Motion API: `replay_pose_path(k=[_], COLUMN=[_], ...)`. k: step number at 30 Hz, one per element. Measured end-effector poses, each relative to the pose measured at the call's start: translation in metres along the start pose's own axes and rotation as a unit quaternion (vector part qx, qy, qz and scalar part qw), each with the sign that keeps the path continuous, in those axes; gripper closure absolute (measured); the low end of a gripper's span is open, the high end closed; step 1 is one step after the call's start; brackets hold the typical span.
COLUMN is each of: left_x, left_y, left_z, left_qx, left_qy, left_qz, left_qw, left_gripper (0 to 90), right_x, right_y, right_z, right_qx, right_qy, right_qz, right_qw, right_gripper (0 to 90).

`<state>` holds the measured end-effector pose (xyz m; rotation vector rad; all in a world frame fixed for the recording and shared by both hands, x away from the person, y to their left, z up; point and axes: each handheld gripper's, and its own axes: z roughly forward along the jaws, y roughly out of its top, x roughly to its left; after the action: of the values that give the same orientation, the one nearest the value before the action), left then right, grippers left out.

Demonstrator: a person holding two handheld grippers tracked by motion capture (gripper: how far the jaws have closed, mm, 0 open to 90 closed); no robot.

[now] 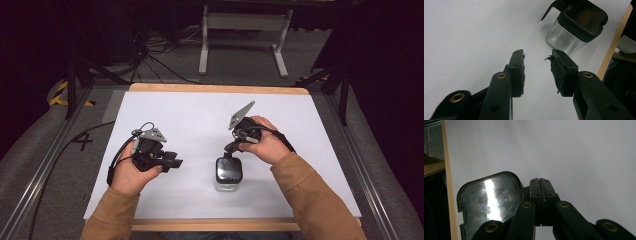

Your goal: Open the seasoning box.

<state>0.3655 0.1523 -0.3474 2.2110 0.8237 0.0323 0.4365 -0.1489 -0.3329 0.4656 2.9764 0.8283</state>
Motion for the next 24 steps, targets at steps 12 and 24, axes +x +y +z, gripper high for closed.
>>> replay_pose_path(k=[12,24], left_x=[-0.003,-0.020], left_y=[0.002,0.007], left_z=[0.004,0.016], left_qx=[0.006,0.017], left_qy=[-0.011,-0.048], left_qz=[0.006,0.029], left_qw=[0.9999,0.9983], left_gripper=[67.1,79.4], right_x=[0.000,-0.001], right_y=[0.000,-0.001], right_z=[0.000,0.001], right_qx=[-0.002,-0.003], right_qy=[-0.002,-0.001], right_qz=[0.001,0.003], right_qw=[1.0000,1.0000], right_gripper=[90.0,90.0])
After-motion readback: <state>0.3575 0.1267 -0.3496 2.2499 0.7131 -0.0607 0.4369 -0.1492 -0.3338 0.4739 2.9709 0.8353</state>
